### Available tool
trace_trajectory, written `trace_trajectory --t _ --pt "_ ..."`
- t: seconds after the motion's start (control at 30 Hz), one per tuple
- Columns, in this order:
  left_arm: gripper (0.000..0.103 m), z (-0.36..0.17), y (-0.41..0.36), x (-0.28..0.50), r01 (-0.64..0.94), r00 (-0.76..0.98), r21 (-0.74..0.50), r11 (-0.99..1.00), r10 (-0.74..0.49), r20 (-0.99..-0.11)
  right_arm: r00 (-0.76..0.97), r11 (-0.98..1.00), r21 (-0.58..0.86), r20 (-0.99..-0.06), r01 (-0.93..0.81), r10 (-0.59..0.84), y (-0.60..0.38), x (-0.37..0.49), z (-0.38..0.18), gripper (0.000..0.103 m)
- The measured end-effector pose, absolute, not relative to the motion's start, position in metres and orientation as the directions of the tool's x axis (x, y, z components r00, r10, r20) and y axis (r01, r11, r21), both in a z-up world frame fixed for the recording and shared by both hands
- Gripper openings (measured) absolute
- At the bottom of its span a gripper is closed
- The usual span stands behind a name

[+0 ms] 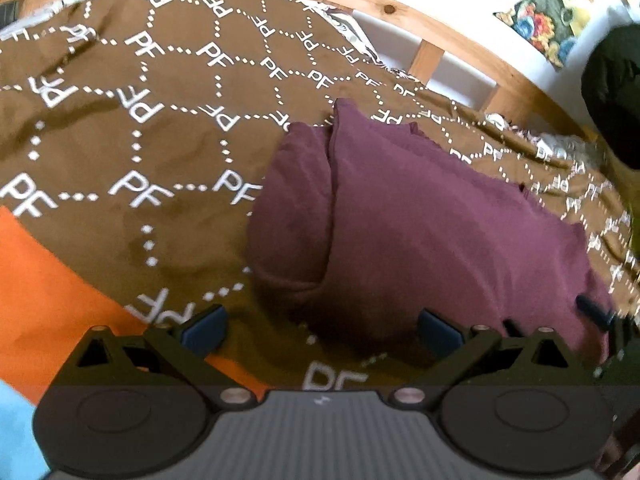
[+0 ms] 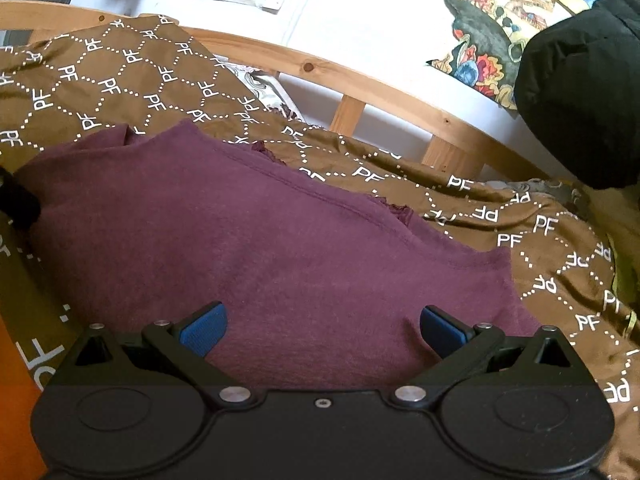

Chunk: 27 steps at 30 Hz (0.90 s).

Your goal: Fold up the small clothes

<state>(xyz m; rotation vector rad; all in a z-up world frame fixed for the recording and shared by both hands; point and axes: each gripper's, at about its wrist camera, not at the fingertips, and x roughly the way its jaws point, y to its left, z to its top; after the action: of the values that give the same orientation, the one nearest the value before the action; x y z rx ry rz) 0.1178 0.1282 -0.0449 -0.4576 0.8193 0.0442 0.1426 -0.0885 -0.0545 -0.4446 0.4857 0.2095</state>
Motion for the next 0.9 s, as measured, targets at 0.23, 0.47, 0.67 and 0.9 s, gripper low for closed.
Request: trace_trajectory --t 0.23,0.47,0.67,0.9 --pt "0.102 -0.053 0.146 0.15 -0.284 0.683 -0.482 0.829 -0.177 -0.709 0.867 0.883 -0.363 -0.491 -0.297 0.09 -0.088 0.142 -0.055 0.102" --pt "0.102 -0.057 0.148 0.156 -0.262 0.672 -0.476 0.84 -0.195 -0.714 0.866 0.884 -0.361 -0.491 -0.298 0.092 -0.089 0.143 -0.055 0.102" --pt "0.102 -0.057 0.135 0.153 -0.244 0.674 -0.421 0.874 -0.16 -0.721 0.865 0.886 -0.355 -0.493 -0.3 0.095 -0.089 0.143 -0.055 0.102" --pt "0.102 -0.055 0.134 0.153 -0.235 0.67 -0.405 0.884 -0.154 -0.726 0.865 0.886 -0.354 -0.493 -0.3 0.096 -0.09 0.143 -0.055 0.102"
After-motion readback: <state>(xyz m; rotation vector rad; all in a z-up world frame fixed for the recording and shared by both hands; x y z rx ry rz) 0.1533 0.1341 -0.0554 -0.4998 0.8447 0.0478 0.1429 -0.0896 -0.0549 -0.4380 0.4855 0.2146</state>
